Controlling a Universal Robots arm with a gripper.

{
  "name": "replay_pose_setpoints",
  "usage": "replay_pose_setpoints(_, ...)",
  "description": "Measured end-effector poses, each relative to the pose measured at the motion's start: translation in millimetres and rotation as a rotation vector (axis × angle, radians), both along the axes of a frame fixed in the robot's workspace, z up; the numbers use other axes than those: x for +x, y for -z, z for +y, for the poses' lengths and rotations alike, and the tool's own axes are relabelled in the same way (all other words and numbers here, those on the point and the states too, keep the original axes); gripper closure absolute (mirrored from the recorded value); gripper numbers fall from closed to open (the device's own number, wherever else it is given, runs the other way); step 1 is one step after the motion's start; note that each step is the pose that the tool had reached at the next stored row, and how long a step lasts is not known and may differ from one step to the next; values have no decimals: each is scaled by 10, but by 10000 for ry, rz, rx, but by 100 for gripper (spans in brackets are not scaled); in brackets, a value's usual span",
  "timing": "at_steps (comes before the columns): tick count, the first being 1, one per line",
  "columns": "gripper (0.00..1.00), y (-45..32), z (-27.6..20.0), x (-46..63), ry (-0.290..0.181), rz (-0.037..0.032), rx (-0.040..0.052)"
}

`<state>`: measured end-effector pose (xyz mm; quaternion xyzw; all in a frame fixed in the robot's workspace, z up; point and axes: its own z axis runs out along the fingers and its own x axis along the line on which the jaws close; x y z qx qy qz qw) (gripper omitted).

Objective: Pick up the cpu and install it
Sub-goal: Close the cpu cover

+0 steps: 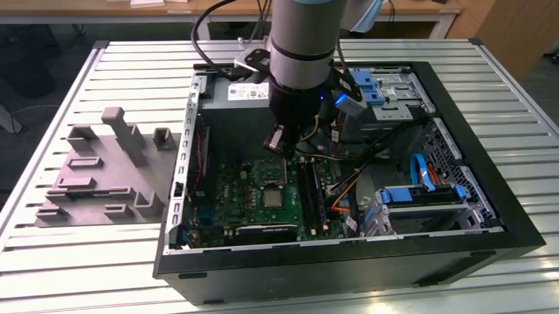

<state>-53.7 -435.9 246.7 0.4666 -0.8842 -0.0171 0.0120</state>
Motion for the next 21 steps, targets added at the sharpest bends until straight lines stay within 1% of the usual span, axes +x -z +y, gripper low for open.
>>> replay_pose_setpoints(6, 89, -1, -93, -4, -38, 0, -1)
replay_pose_setpoints(8, 89, 0, -111, -5, -44, -1, -5)
replay_pose_setpoints(13, 89, 0, -135, -8, -55, 0, -111)
replay_pose_setpoints(16, 89, 0, -158, -11, -67, 0, -172)
replay_pose_setpoints(21, 89, 0, -213, -16, -78, 0, -181)
